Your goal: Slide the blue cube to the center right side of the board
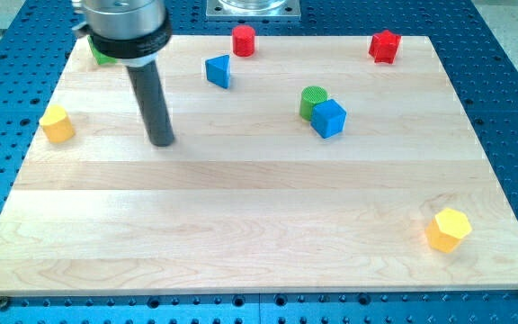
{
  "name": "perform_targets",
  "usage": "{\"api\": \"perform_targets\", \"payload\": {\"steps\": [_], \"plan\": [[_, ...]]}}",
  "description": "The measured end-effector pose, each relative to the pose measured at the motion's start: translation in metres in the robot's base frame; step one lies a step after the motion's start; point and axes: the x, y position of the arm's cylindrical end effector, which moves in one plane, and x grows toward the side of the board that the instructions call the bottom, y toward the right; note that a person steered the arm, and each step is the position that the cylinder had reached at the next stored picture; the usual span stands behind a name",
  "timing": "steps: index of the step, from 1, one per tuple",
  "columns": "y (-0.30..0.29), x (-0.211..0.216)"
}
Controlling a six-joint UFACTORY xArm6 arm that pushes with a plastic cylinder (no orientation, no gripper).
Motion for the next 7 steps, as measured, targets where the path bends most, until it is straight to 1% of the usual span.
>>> {"api": "perform_targets", "payload": {"steps": [4,5,6,7], "plan": [[0.013,0.0],[0.027,0.0],[0.067,-0.018],[0.125,-0.031]]}}
